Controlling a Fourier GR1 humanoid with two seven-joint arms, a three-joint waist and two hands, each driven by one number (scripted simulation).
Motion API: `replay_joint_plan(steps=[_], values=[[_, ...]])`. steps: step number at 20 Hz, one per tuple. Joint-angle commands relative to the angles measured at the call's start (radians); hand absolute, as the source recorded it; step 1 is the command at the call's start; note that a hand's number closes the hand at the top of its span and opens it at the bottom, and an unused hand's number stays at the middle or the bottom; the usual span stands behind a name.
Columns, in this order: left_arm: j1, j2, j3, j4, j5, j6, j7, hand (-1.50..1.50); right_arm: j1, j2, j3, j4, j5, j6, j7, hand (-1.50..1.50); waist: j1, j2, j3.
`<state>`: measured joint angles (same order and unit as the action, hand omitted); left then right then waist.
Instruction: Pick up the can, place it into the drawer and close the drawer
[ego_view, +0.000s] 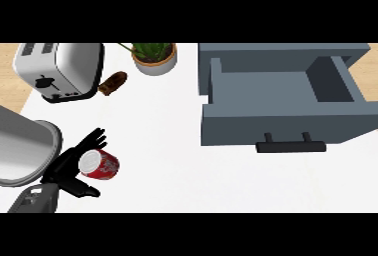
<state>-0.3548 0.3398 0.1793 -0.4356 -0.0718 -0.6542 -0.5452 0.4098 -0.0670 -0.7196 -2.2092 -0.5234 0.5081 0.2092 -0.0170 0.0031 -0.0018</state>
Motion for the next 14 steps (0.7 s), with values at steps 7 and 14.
replay_joint_plan(steps=[7,14], values=[[-0.06,-0.035,0.003,0.071,0.049,-0.166,-0.009,1.5,0.02,0.003,-0.022,0.003,-0.032,0.029,0.017,-1.5,0.002,0.0,0.0],[-0.077,-0.095,-0.018,-0.022,0.095,-0.236,0.043,1.5,0.044,0.05,-0.009,-0.056,-0.041,0.021,0.023,-1.5,0.007,-0.005,0.001]])
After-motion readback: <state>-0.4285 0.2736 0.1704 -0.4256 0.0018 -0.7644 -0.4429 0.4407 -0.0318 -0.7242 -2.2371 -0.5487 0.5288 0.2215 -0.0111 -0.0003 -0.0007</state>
